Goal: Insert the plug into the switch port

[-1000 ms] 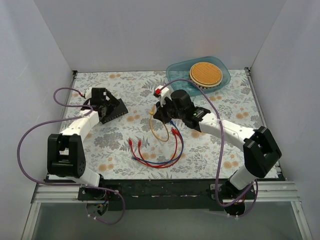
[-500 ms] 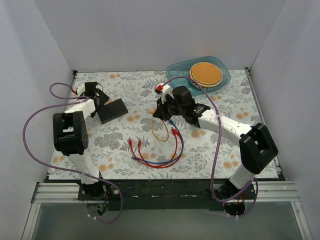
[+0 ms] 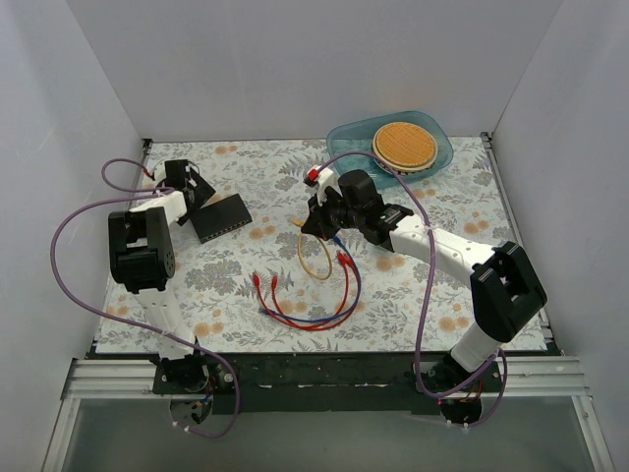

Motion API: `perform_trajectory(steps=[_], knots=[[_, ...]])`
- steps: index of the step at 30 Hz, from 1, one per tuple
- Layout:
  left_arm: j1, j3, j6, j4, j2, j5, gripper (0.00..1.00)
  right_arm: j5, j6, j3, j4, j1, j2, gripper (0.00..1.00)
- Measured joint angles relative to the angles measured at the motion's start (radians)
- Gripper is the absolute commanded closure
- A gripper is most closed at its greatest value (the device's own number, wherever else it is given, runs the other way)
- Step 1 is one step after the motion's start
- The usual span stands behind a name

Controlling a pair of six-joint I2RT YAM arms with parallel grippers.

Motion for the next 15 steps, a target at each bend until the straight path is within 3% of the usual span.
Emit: perform_trajectory(steps=[15], knots=[[-0.055, -0.076, 0.009, 0.040, -0.050, 0.196, 0.18, -0.008, -0.001, 0.000, -0.003, -0.004, 0.014, 0.99]])
